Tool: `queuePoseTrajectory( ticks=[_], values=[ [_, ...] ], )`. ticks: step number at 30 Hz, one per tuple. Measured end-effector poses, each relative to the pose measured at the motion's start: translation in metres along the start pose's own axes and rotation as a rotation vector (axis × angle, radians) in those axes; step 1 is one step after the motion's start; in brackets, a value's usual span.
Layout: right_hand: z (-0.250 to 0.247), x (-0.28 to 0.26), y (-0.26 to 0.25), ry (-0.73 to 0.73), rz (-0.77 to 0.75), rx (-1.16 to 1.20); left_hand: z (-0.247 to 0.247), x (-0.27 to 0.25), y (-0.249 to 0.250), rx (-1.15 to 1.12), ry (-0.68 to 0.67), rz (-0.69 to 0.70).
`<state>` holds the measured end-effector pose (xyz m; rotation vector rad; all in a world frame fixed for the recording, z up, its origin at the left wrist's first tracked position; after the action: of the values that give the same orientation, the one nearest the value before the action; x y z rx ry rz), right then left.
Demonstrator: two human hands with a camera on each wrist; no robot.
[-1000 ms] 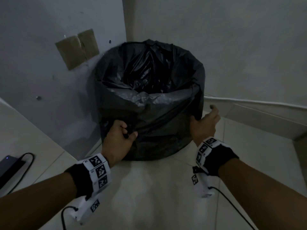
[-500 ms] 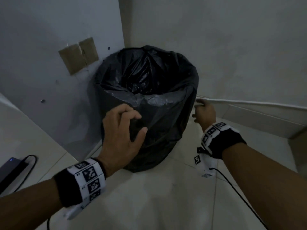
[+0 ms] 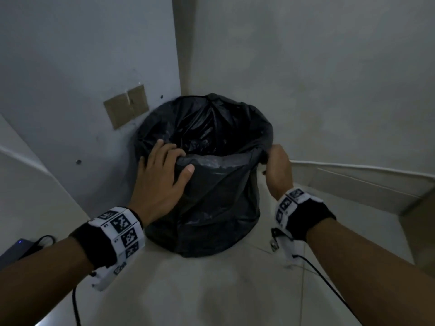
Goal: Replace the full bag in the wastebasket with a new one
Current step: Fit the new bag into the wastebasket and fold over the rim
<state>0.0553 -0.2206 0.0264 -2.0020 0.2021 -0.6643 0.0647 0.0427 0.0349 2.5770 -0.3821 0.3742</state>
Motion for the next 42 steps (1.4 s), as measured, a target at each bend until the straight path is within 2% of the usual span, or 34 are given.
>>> queuePoseTrajectory(
  ticks=[4, 7, 9, 10, 12, 14, 16, 18, 20, 21, 25, 29, 33, 35, 38, 40, 42],
  values=[
    [0.001, -0.02, 0.015, -0.127, -0.181, -0.127, -0.001, 0.001, -0.01, 0.001, -0.021, 0.06],
    [0.003, -0.016, 0.018, -0.094, -0.26, -0.196, 0.0, 0.0, -0.013, -0.061, -0.02, 0.039],
    [0.002, -0.015, 0.024, -0.078, -0.267, -0.281, -0.001, 0.001, -0.013, -0.058, -0.017, 0.033],
    [0.002, -0.015, 0.028, -0.116, -0.258, -0.346, -0.003, 0.002, -0.012, -0.035, -0.018, 0.036],
    [-0.001, -0.015, 0.034, -0.281, -0.218, -0.477, -0.007, 0.005, -0.011, 0.026, -0.036, 0.041],
    [-0.004, -0.012, 0.039, -0.398, -0.15, -0.486, -0.01, 0.007, -0.009, 0.079, -0.041, 0.033],
    [-0.01, -0.007, 0.036, -0.37, -0.071, -0.429, -0.012, 0.007, -0.005, 0.113, -0.002, 0.064],
    [-0.019, -0.002, 0.035, -0.221, 0.056, -0.294, -0.011, 0.004, 0.007, 0.132, 0.017, 0.178],
    [-0.026, 0.002, 0.034, -0.084, 0.146, -0.162, -0.005, 0.002, 0.018, 0.151, -0.033, 0.268],
    [-0.026, 0.004, 0.032, -0.061, 0.163, -0.129, -0.001, 0.0, 0.022, 0.161, -0.069, 0.28],
    [-0.02, 0.012, 0.023, -0.055, 0.128, -0.02, 0.003, 0.0, 0.016, 0.13, -0.076, 0.276],
    [-0.021, 0.013, 0.032, -0.085, 0.213, 0.04, -0.014, 0.008, -0.012, 0.14, -0.03, 0.258],
    [-0.012, 0.005, 0.033, -0.257, 0.102, -0.104, -0.032, 0.018, -0.025, 0.068, 0.196, 0.129],
    [-0.003, 0.002, 0.032, -0.278, 0.048, -0.191, -0.034, 0.02, -0.013, -0.034, 0.227, 0.143],
    [0.004, -0.002, 0.028, -0.234, 0.012, -0.265, -0.021, 0.01, 0.02, -0.05, 0.067, 0.261],
    [0.003, -0.006, 0.024, -0.185, -0.064, -0.306, -0.005, 0.0, 0.035, 0.028, -0.042, 0.29],
    [0.002, -0.01, 0.026, -0.188, -0.101, -0.387, 0.001, -0.003, 0.039, 0.108, -0.05, 0.291]
  ],
)
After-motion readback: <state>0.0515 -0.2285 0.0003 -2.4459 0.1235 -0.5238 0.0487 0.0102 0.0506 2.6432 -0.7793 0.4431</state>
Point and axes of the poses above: each hand's wrist, its own x-axis towards the middle knuckle, its own z-axis out of the palm, y = z × x, the point moved 3 cm from there along x, towards the middle knuckle, and after that the axes turned 8 degrees about -z, right-handed, at the moved point
